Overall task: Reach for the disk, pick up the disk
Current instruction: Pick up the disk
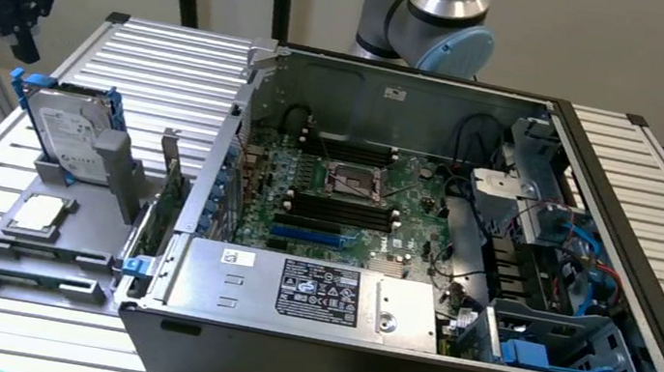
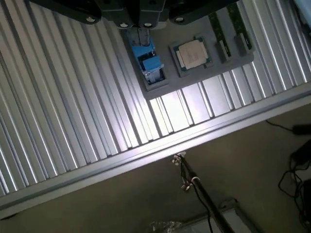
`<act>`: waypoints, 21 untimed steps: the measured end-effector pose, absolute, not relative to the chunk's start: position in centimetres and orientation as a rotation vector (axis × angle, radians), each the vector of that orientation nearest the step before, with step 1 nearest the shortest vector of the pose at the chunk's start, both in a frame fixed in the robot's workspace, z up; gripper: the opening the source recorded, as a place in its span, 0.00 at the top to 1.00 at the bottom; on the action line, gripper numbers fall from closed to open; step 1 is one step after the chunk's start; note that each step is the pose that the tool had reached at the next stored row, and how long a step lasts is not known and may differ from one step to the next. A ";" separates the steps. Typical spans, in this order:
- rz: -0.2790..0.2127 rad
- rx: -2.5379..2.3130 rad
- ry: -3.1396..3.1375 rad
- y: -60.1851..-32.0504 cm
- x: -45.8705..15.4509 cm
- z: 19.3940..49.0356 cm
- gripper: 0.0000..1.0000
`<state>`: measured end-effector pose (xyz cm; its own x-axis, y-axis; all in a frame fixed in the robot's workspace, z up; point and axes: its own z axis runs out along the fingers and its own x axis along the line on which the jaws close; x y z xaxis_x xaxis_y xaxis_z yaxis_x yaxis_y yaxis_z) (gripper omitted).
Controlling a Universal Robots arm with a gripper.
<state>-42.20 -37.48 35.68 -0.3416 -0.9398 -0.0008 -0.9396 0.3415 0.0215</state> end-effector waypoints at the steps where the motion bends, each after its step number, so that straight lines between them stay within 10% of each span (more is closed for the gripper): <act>1: -0.028 1.818 -2.548 -37.5 -42.2 35.7 0.89; 21: -0.019 2.116 -2.311 -37.5 -41.6 35.7 0.89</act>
